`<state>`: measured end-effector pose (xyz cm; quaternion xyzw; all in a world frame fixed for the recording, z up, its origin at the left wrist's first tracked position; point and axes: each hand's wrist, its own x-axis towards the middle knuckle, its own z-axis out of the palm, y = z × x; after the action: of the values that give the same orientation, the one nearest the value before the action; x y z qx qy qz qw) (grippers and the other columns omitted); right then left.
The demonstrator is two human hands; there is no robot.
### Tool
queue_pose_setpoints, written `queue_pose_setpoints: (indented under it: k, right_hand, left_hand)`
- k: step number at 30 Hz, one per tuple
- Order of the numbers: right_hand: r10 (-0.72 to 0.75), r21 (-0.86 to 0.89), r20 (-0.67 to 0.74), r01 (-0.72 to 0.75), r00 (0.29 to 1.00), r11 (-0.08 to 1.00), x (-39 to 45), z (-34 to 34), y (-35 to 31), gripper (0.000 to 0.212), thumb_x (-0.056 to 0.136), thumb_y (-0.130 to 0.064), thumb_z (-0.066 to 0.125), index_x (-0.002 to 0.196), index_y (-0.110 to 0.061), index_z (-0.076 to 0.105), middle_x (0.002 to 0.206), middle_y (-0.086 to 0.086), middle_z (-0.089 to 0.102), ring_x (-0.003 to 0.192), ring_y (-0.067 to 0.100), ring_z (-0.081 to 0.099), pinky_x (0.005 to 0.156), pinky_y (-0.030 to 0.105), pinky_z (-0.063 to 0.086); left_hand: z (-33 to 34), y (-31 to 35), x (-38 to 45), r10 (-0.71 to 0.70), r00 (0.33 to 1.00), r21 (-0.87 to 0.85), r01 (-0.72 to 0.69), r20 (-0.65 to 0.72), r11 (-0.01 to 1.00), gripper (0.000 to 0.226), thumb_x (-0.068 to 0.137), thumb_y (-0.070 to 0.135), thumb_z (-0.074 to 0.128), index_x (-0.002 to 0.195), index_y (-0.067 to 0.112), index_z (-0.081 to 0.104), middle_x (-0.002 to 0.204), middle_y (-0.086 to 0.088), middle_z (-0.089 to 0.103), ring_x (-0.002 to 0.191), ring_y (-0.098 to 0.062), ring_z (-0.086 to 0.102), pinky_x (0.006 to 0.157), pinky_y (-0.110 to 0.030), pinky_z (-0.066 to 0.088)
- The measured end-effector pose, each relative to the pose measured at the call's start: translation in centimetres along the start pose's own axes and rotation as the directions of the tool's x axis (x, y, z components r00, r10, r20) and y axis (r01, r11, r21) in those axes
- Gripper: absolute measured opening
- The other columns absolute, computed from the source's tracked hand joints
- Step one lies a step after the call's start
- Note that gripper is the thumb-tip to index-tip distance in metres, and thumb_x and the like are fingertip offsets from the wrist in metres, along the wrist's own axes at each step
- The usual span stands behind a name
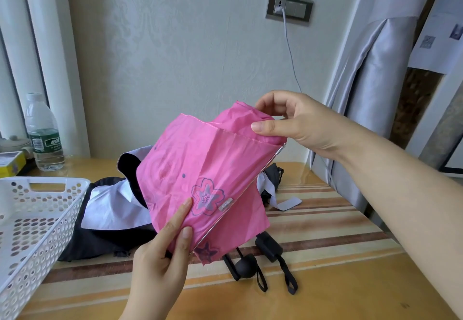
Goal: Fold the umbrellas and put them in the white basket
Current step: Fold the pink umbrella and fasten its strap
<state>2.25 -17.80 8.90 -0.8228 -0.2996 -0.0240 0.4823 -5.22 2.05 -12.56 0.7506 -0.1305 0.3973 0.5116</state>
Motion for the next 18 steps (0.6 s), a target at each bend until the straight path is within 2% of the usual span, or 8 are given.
queue_pose_setpoints:
  k: [4, 8, 12, 14, 16, 18]
  right_hand:
    - [0.125, -0.143, 0.119, -0.108, 0.985, 0.984, 0.5, -0.5, -0.7, 0.038, 0.083, -0.011, 0.071, 0.114, -0.028, 0.058, 0.115, -0.002, 0.058, 0.099, 0.006, 0.057, 0.088, 0.017, 0.047]
    - [0.19, -0.271, 0.124, -0.151, 0.974, 0.951, 0.7, -0.5, -1.7, 0.018, 0.088, -0.016, 0.066, 0.105, -0.023, 0.067, 0.099, -0.008, 0.066, 0.088, 0.002, 0.062, 0.081, 0.014, 0.049]
    - [0.245, -0.351, 0.094, -0.198, 0.965, 0.915, 0.7, -0.8, -1.5, 0.023, 0.08, -0.034, 0.071, 0.1, -0.021, 0.069, 0.101, -0.006, 0.069, 0.092, 0.006, 0.063, 0.086, 0.021, 0.048]
    - [0.212, -0.317, 0.11, -0.168, 0.971, 0.934, 0.4, -0.7, -1.4, 0.023, 0.075, -0.037, 0.071, 0.093, -0.023, 0.07, 0.1, 0.0, 0.069, 0.089, 0.008, 0.062, 0.085, 0.026, 0.05]
    - [0.145, -0.287, 0.121, -0.105, 0.982, 0.952, 0.2, -0.6, -1.4, 0.029, 0.067, -0.039, 0.071, 0.093, -0.025, 0.07, 0.11, 0.012, 0.067, 0.093, 0.011, 0.061, 0.091, 0.035, 0.05]
    - [0.077, -0.279, 0.125, -0.039, 0.989, 0.96, 0.1, -0.6, -1.4, 0.035, 0.063, -0.04, 0.072, 0.094, -0.025, 0.071, 0.117, 0.009, 0.065, 0.097, 0.006, 0.06, 0.093, 0.033, 0.048]
  left_hand:
    - [-0.1, 0.2, 0.1, 0.044, 0.998, 0.026, -0.045, 0.037, 0.999, 0.043, 0.09, 0.04, 0.047, 0.13, 0.056, 0.045, 0.05, 0.018, 0.036, 0.041, 0.009, 0.027, 0.044, -0.005, 0.026]
    - [0.0, 0.7, 0.2, 0.071, 0.995, 0.009, -0.072, 0.071, 0.997, 0.039, 0.096, 0.057, 0.038, 0.133, 0.048, 0.044, 0.052, 0.019, 0.035, 0.042, 0.011, 0.026, 0.045, -0.001, 0.024]
    - [0.0, 0.6, 0.2, 0.065, 0.996, 0.01, -0.065, 0.056, 0.998, 0.039, 0.095, 0.059, 0.036, 0.132, 0.054, 0.044, 0.052, 0.018, 0.034, 0.042, 0.01, 0.027, 0.045, -0.002, 0.026]
    - [-0.1, 0.7, 0.2, 0.057, 0.997, 0.013, -0.057, 0.058, 0.998, 0.039, 0.095, 0.06, 0.036, 0.132, 0.054, 0.044, 0.052, 0.018, 0.035, 0.041, 0.011, 0.026, 0.045, -0.001, 0.026]
    - [0.0, 0.7, 0.2, 0.046, 0.997, 0.012, -0.047, 0.061, 0.999, 0.039, 0.094, 0.06, 0.037, 0.132, 0.055, 0.043, 0.052, 0.019, 0.037, 0.04, 0.011, 0.027, 0.044, -0.001, 0.026]
    - [0.0, 0.6, 0.1, 0.043, 0.997, 0.013, -0.044, 0.064, 0.999, 0.038, 0.094, 0.057, 0.04, 0.131, 0.057, 0.044, 0.052, 0.02, 0.04, 0.04, 0.011, 0.029, 0.044, -0.002, 0.027]
